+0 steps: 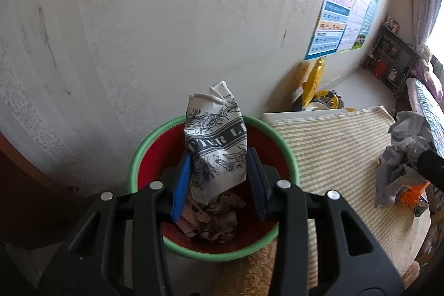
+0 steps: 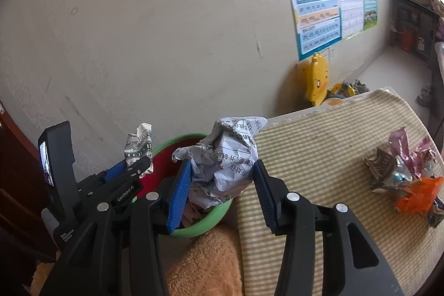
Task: Collect trash
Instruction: 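Carry both items over the red bucket and open both grippers to drop them, then move both tools back to the table trash, then grasp the brown Baisha cigarette box with the left gripper while the right grasps the orange bag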
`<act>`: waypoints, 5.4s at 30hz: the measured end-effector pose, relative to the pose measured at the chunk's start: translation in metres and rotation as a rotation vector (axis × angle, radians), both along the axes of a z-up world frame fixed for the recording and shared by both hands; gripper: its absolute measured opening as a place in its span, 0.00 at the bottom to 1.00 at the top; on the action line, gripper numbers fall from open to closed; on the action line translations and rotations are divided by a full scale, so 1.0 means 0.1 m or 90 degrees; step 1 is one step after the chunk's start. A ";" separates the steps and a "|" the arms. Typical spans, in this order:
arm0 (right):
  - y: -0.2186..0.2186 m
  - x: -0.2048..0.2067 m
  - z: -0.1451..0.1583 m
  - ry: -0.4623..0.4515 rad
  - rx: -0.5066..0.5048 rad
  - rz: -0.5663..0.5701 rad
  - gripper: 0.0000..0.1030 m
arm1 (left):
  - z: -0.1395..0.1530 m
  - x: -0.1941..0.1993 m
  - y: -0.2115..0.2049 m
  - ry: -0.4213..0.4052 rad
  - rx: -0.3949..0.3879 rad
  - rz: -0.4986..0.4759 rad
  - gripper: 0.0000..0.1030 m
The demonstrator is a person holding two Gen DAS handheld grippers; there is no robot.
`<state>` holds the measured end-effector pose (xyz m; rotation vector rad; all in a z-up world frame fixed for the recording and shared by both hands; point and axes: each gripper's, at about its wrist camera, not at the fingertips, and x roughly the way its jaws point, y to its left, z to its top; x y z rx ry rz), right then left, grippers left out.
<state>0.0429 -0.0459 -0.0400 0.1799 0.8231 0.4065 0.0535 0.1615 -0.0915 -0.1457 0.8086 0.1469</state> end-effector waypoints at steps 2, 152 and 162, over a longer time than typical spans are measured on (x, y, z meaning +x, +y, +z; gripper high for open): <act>0.06 0.03 -0.02 0.005 -0.001 0.008 0.43 | -0.03 0.00 0.05 0.004 0.000 0.006 0.37; -2.11 -0.79 -1.11 0.149 0.076 -0.309 0.09 | -0.57 0.11 -2.38 0.139 0.019 -0.306 0.41; -2.44 -0.84 -1.17 0.174 0.132 -0.411 0.63 | -0.07 0.04 -1.98 0.057 -0.003 -0.261 0.41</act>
